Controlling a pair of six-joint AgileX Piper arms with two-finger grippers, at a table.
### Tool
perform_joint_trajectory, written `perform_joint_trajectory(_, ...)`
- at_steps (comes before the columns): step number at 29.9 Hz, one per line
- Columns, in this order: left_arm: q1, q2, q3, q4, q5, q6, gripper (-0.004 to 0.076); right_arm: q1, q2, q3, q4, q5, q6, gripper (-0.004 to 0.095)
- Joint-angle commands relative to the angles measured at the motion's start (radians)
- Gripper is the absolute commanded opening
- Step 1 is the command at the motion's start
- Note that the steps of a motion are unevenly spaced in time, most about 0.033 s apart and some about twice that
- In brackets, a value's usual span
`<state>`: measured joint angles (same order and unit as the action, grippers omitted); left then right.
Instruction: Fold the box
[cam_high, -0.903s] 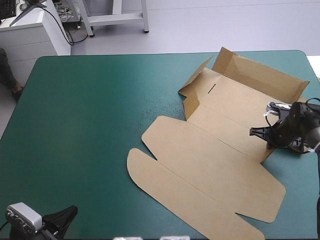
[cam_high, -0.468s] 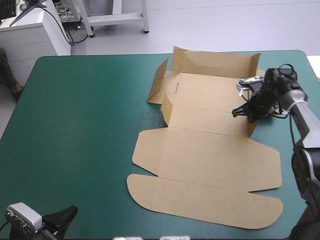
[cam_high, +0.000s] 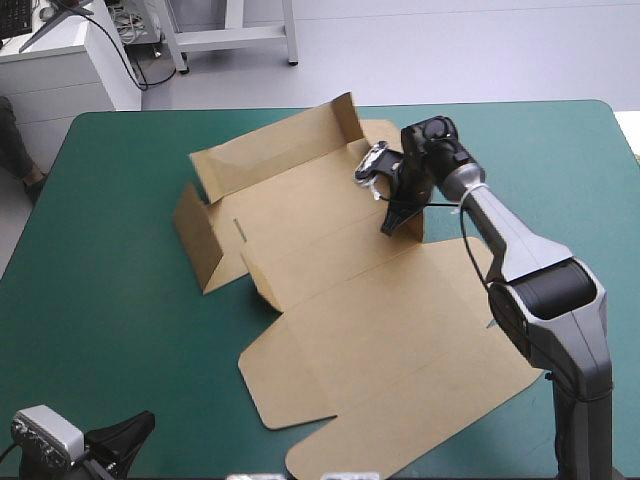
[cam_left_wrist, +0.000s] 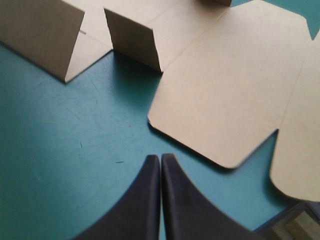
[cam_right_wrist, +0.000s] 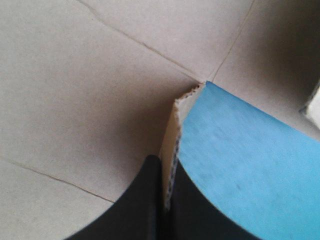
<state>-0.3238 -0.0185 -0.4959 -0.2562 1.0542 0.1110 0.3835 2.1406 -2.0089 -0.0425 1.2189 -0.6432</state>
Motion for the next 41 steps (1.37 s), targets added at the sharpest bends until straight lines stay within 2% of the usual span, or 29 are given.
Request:
perform_joint_trajectory(1, -0.005, -0.002, -0.024, -0.02, -0.074, 0.001, -0.0008, 0.087, -0.054, -0.039, 0.001, 0.032, -0.119, -0.0019)
perform_joint_trajectory(9, -0.005, -0.002, -0.024, -0.02, -0.074, 0.001, -0.0008, 0.246, -0.052, -0.039, 0.009, 0.032, -0.361, -0.0019)
perform_joint_trajectory(12, -0.005, -0.002, -0.024, -0.02, -0.077, -0.013, -0.0008, 0.297, -0.052, -0.039, 0.013, 0.032, -0.401, -0.0019)
perform_joint_trajectory(19, -0.005, -0.002, -0.024, -0.02, -0.078, -0.013, -0.0008, 0.348, -0.042, -0.039, 0.023, 0.019, -0.522, -0.0019)
perform_joint_trajectory(26, -0.005, -0.002, -0.024, -0.02, -0.078, -0.013, -0.0008, 0.346, -0.014, -0.039, -0.049, -0.054, -0.51, -0.0019)
perform_joint_trajectory(31, -0.005, -0.002, -0.024, -0.02, -0.078, -0.013, -0.0008, 0.344, -0.013, -0.039, -0.053, -0.138, -0.38, -0.0006)
perform_joint_trajectory(33, -0.005, -0.002, -0.024, -0.02, -0.078, -0.013, -0.0008, 0.344, -0.013, -0.05, -0.063, -0.144, -0.378, 0.0046)
perform_joint_trajectory(39, -0.005, -0.002, -0.024, -0.02, -0.078, -0.011, -0.0008, 0.344, -0.013, -0.147, -0.074, -0.122, -0.345, 0.044)
perform_joint_trajectory(41, -0.005, -0.002, -0.024, -0.02, -0.078, -0.011, -0.0008, 0.344, -0.013, -0.188, -0.089, -0.112, -0.304, 0.0501)
